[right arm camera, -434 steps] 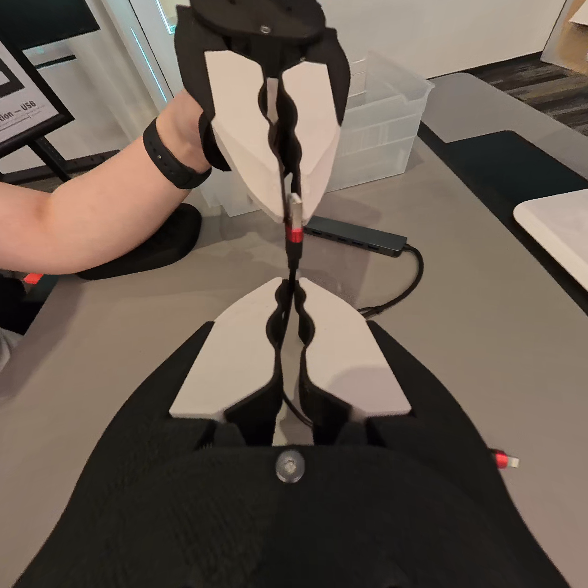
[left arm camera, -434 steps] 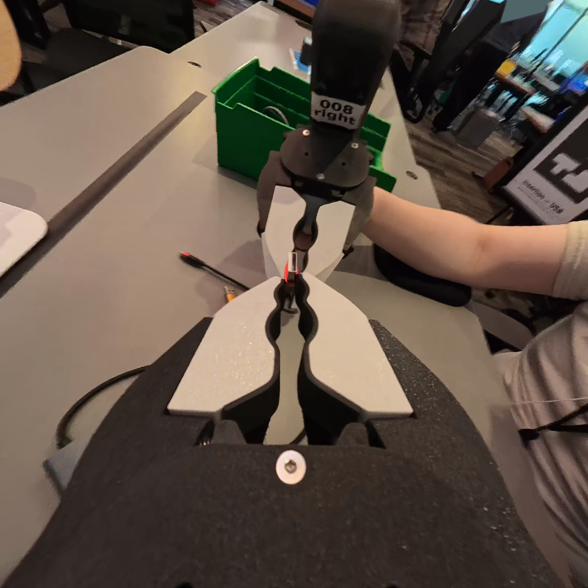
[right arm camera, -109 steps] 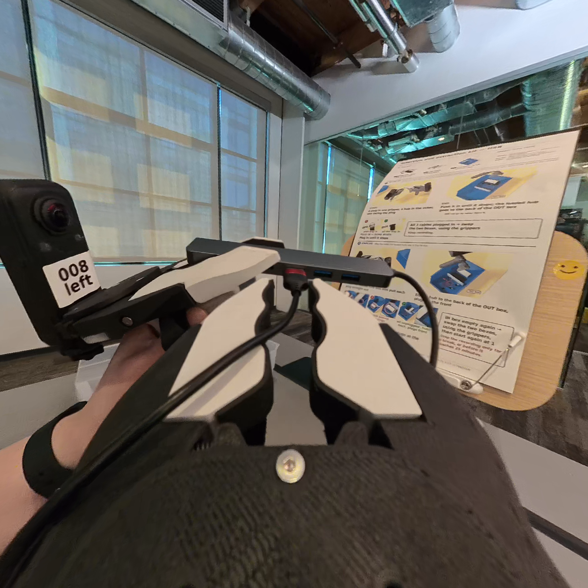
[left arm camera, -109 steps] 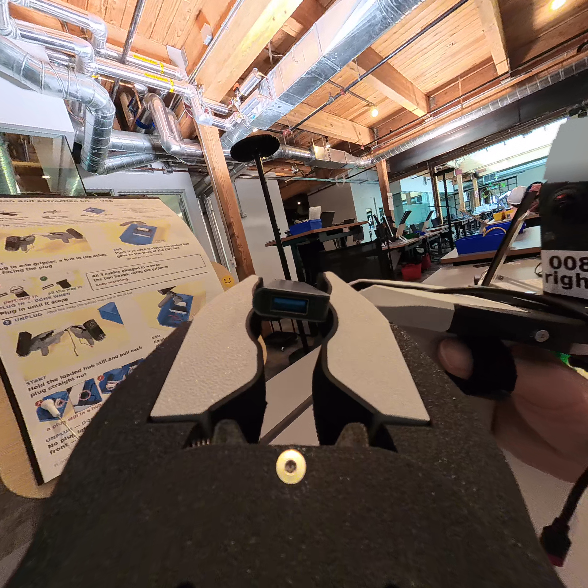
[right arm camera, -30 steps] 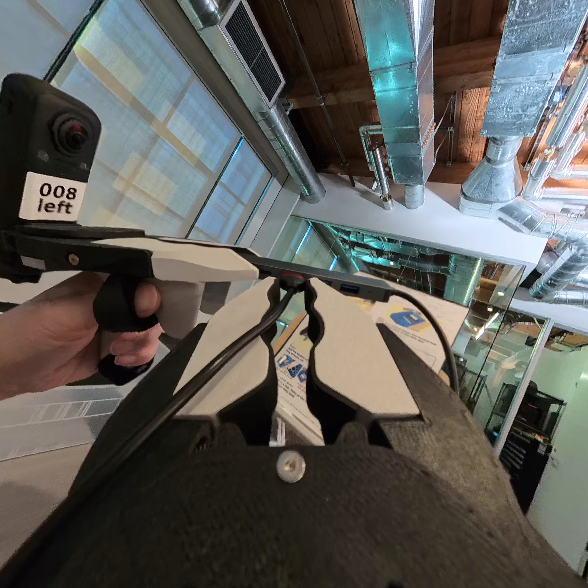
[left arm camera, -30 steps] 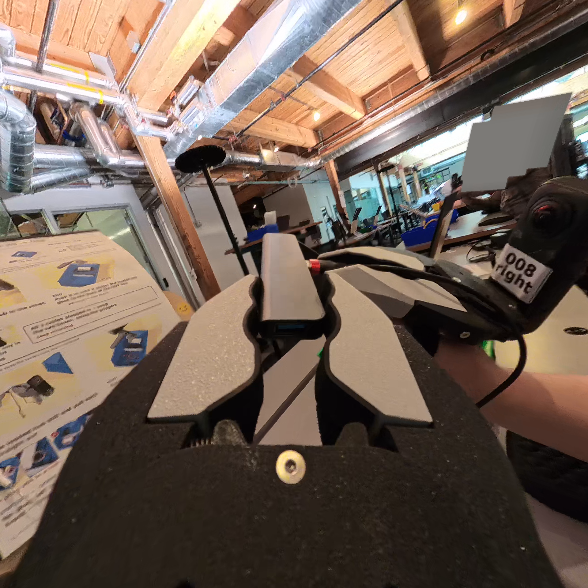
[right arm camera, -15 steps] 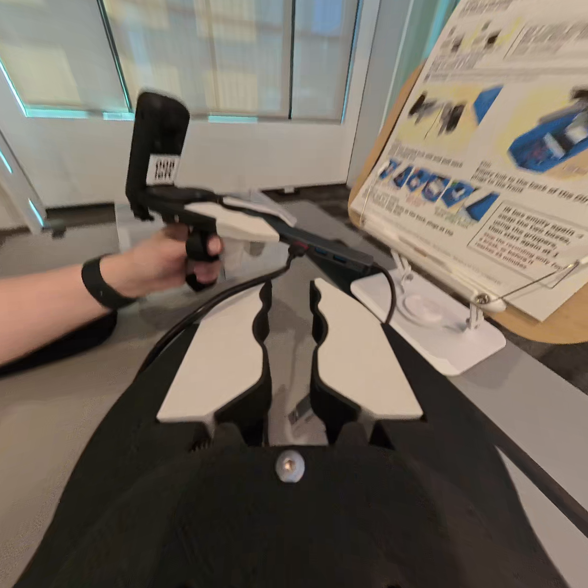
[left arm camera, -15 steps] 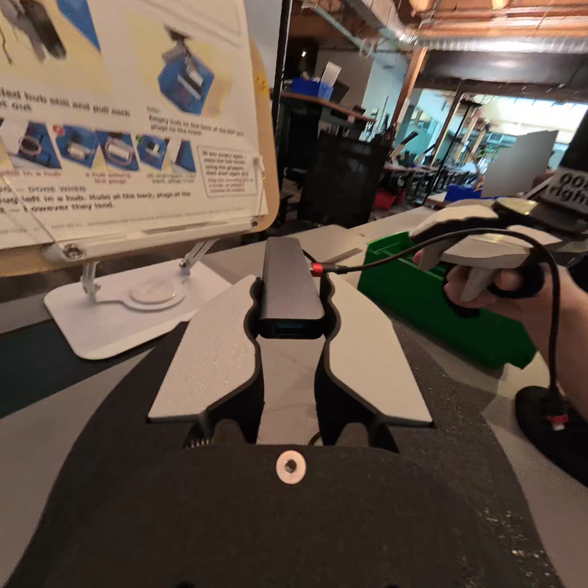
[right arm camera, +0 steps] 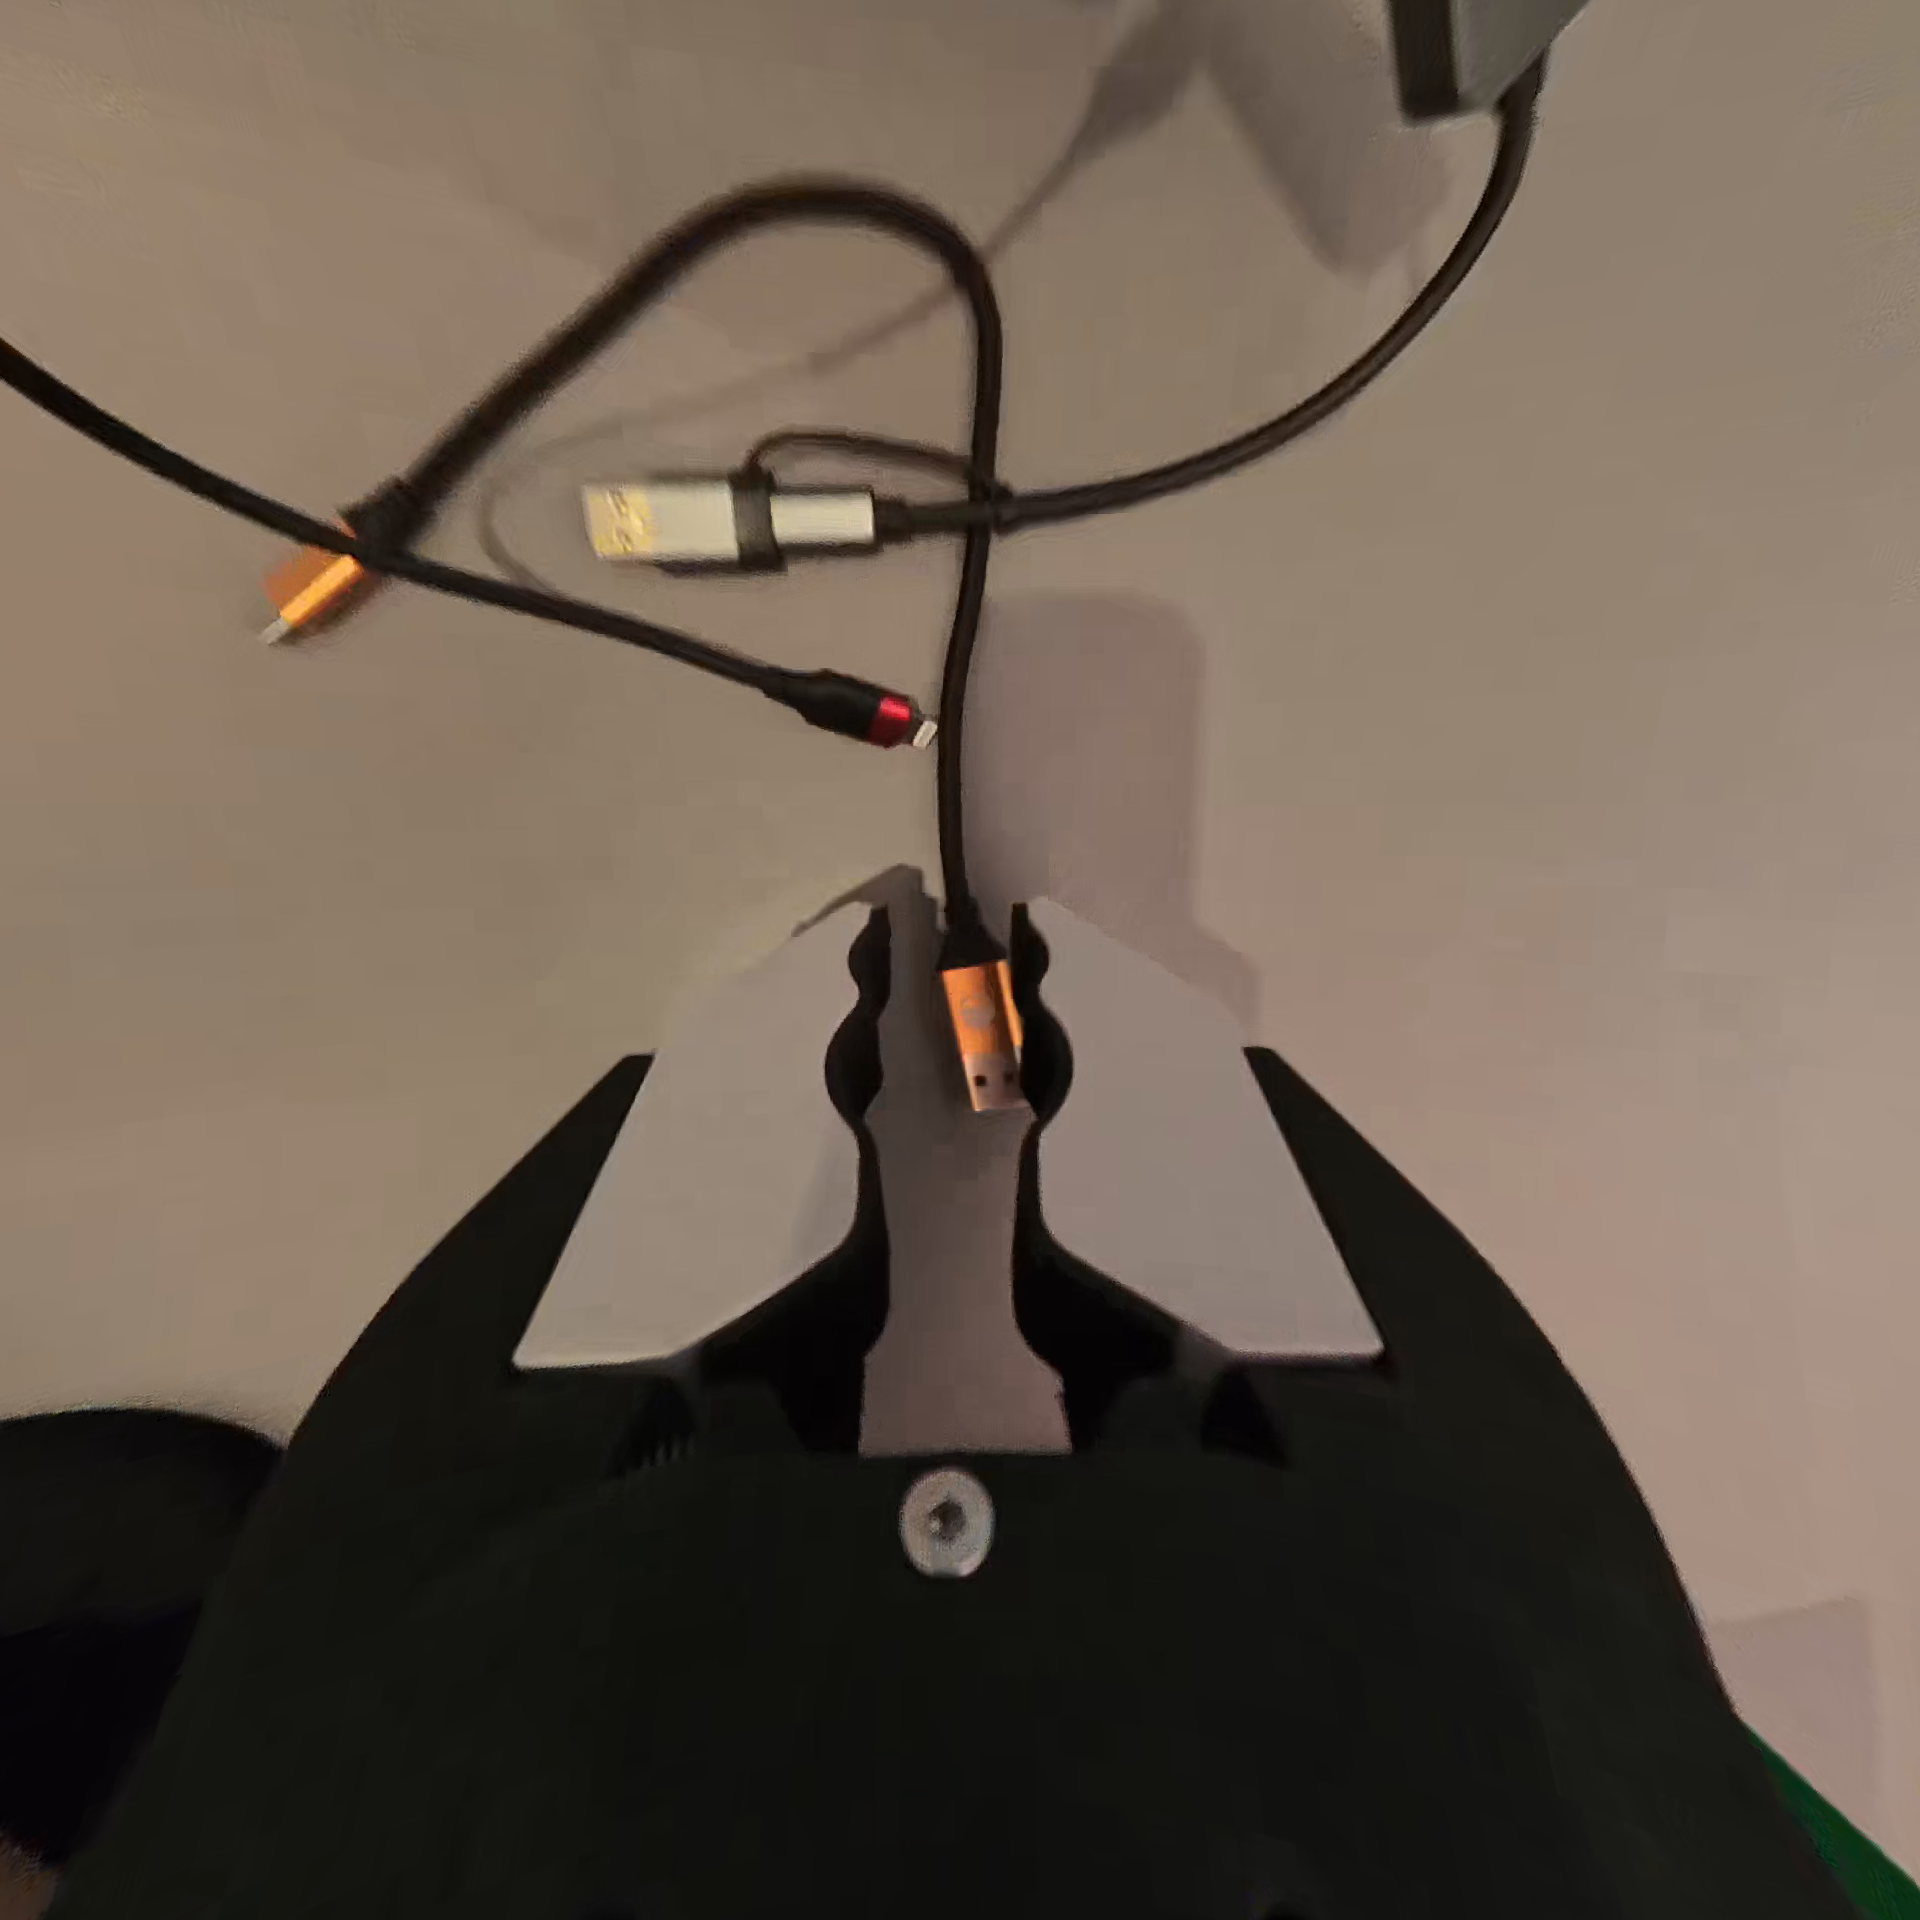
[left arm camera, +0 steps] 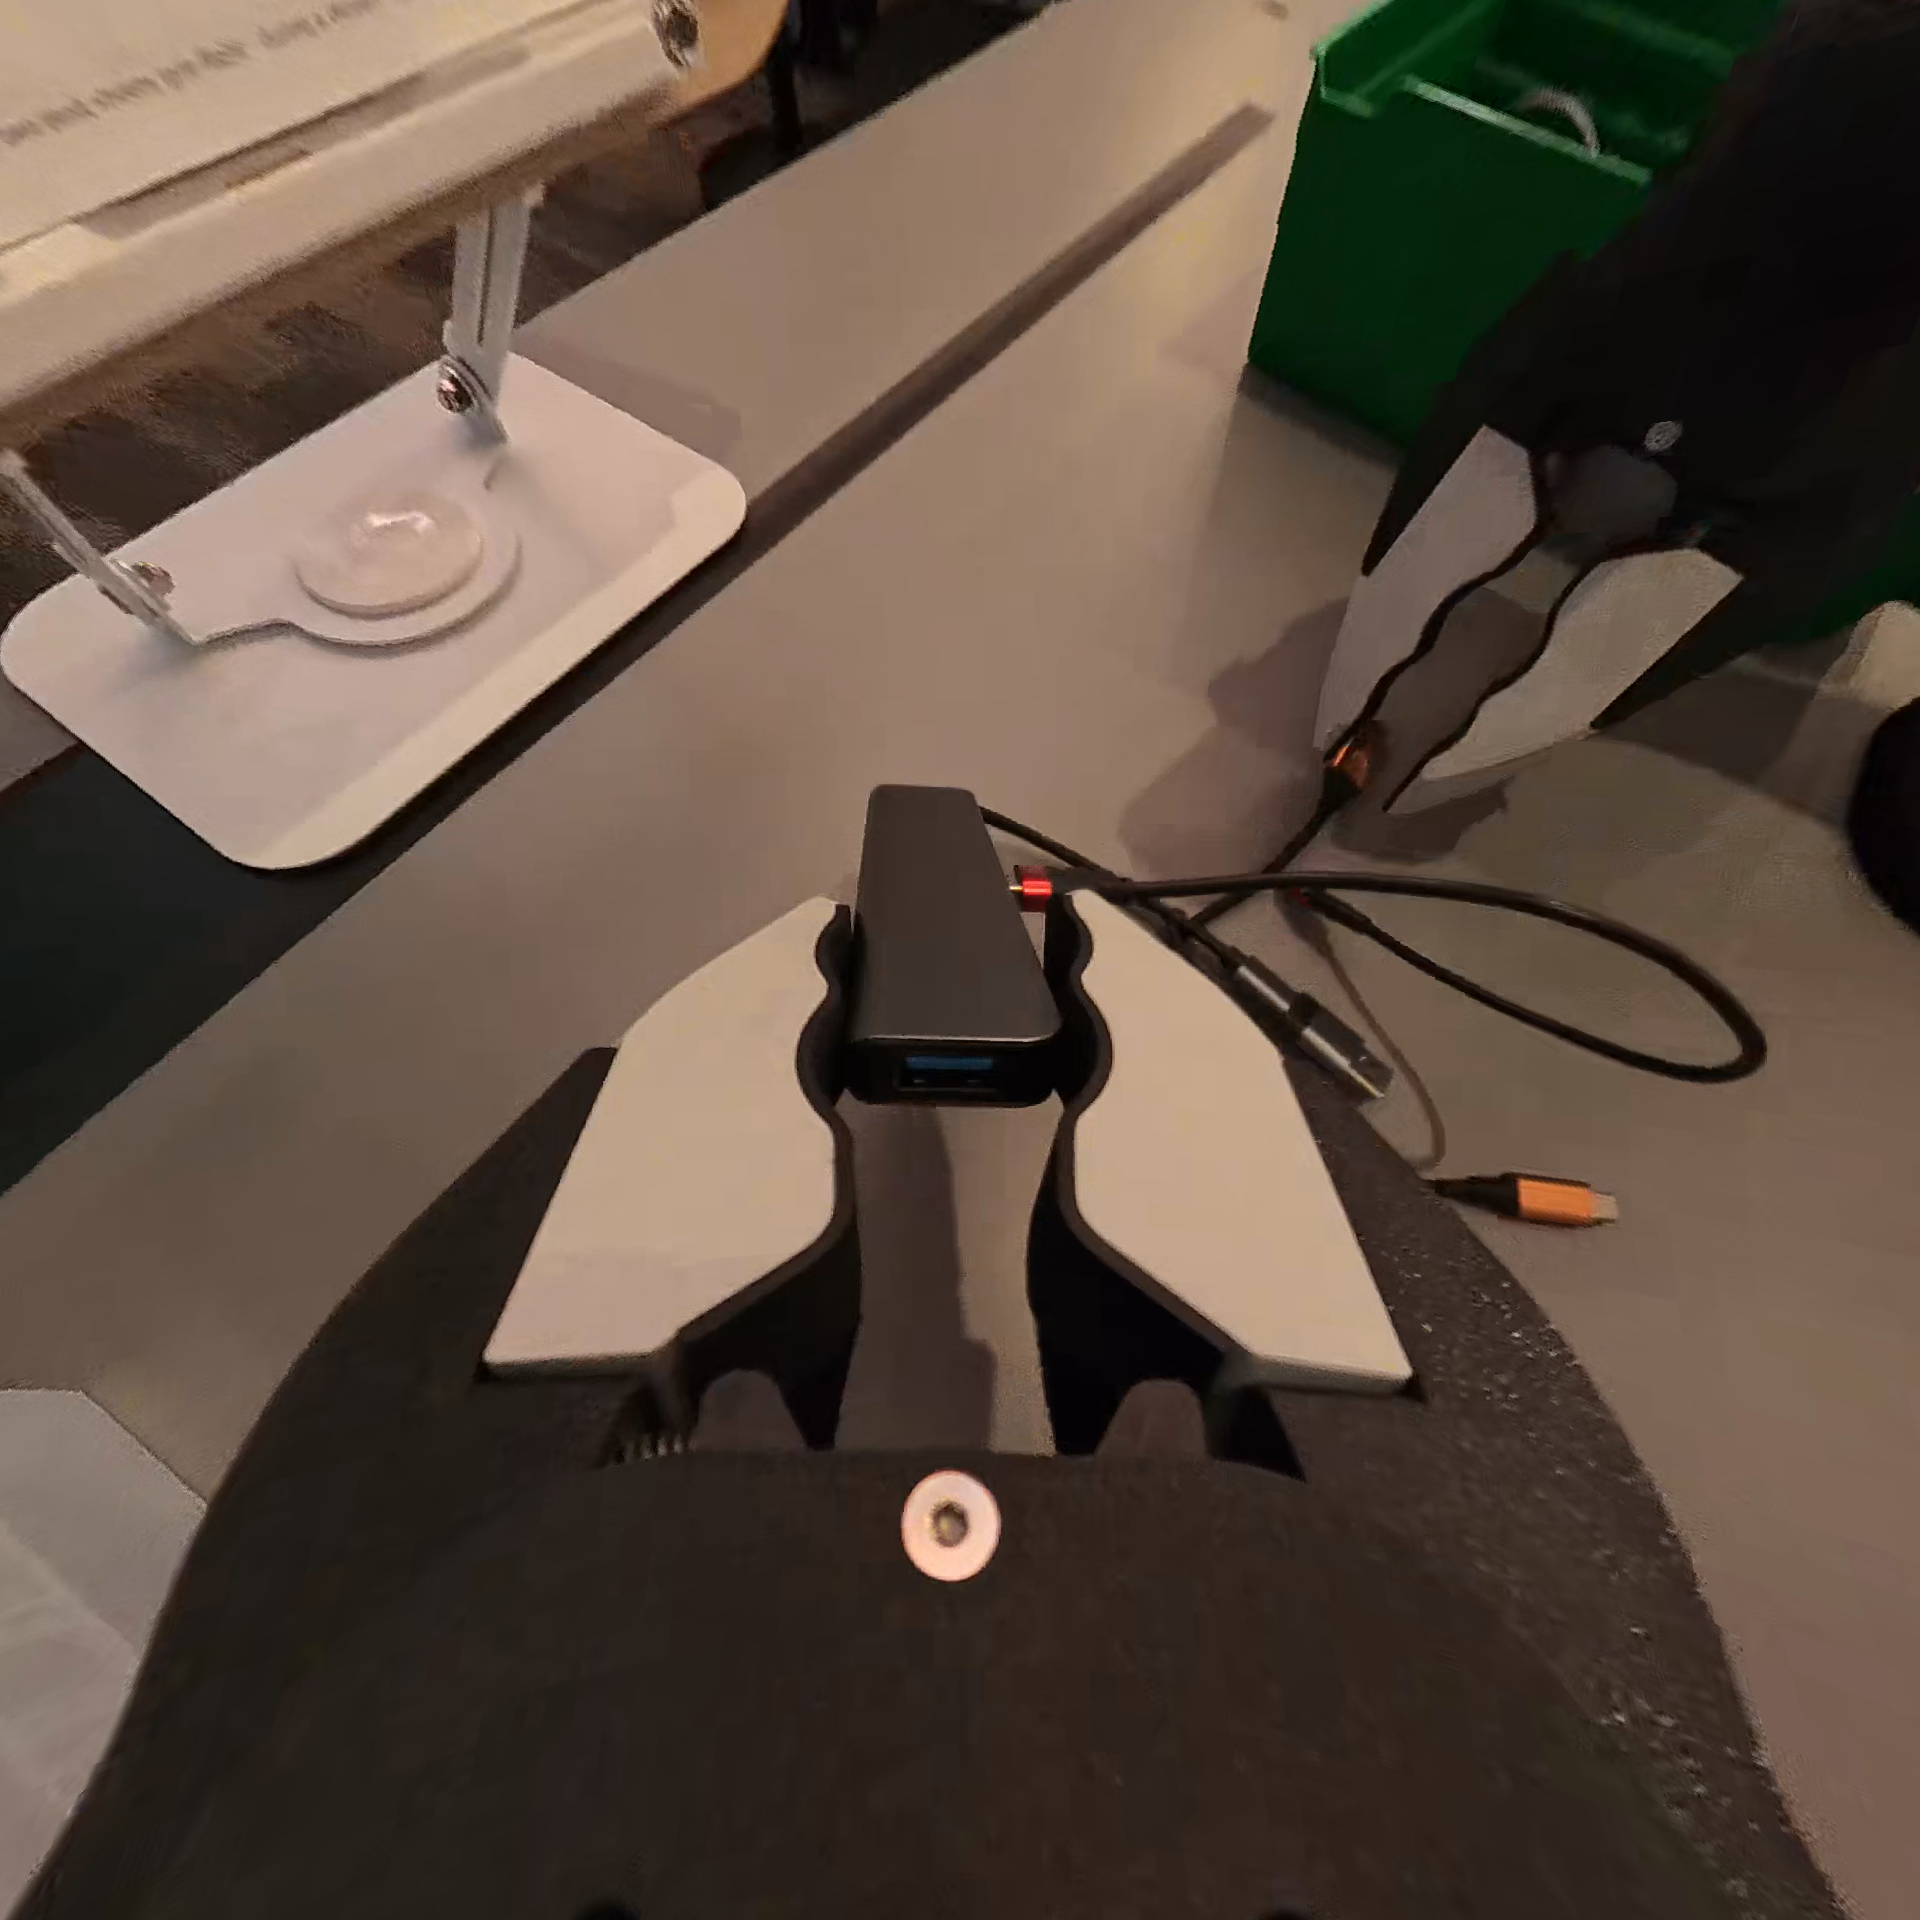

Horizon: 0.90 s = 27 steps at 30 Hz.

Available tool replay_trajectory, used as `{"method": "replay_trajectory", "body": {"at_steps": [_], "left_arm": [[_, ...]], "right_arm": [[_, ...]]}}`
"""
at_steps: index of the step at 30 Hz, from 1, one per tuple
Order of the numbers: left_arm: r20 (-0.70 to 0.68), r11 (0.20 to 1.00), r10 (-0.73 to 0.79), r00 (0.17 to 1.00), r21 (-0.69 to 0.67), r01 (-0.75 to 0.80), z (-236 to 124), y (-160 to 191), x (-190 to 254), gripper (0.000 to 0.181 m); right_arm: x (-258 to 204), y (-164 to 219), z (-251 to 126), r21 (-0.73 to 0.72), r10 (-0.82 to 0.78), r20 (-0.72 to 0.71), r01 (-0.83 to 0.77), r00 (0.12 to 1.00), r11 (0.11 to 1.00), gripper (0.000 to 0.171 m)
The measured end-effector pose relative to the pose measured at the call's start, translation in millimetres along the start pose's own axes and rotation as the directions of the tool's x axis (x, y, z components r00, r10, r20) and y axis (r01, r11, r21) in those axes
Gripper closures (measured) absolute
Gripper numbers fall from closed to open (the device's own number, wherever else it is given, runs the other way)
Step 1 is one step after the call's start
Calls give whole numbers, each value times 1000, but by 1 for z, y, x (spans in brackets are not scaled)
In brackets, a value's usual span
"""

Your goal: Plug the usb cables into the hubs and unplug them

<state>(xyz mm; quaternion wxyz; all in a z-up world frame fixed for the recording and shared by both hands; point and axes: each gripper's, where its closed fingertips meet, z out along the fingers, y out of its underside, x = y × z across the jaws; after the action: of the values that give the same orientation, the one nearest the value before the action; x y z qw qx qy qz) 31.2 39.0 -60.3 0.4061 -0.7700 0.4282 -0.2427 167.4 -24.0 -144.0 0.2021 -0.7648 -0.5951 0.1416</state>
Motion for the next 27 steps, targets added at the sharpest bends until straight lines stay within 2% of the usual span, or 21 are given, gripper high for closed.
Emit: {"method": "replay_trajectory", "body": {"at_steps": [3,5,6,8,10,13,19,22,27], "left_arm": [[21,999,-42,999,-31,42,11,10,-4,146],[14,998,-68,998,-18,68,14,10,-4,146],[12,998,-63,998,-24,63,14,12,-4,146],[20,996,-50,999,-71,51,18,22,-5,146],[31,988,-27,999,-154,32,23,38,-7,146],[48,974,10,999,-227,1,33,53,-8,146],[98,938,11,995,-345,24,43,79,-17,145],[126,927,-4,992,-372,51,44,87,-22,145],[124,933,-77,989,-340,115,44,86,-22,145]], "right_arm": [[5,11,12,-78,-1,-26,-1,1000,997,152],[3,9,14,-56,37,4,-36,999,998,155],[1,10,14,-57,41,19,-40,999,998,162],[-5,16,11,-96,45,62,-39,997,995,163],[-3,29,5,-188,39,34,-32,999,982,163],[0,51,-15,-329,20,-27,-28,999,944,164],[3,76,-78,-399,77,-200,-153,977,904,163],[6,78,-108,-354,79,-293,-185,953,917,162],[9,51,-165,-176,17,-484,-116,875,977,163]]}}
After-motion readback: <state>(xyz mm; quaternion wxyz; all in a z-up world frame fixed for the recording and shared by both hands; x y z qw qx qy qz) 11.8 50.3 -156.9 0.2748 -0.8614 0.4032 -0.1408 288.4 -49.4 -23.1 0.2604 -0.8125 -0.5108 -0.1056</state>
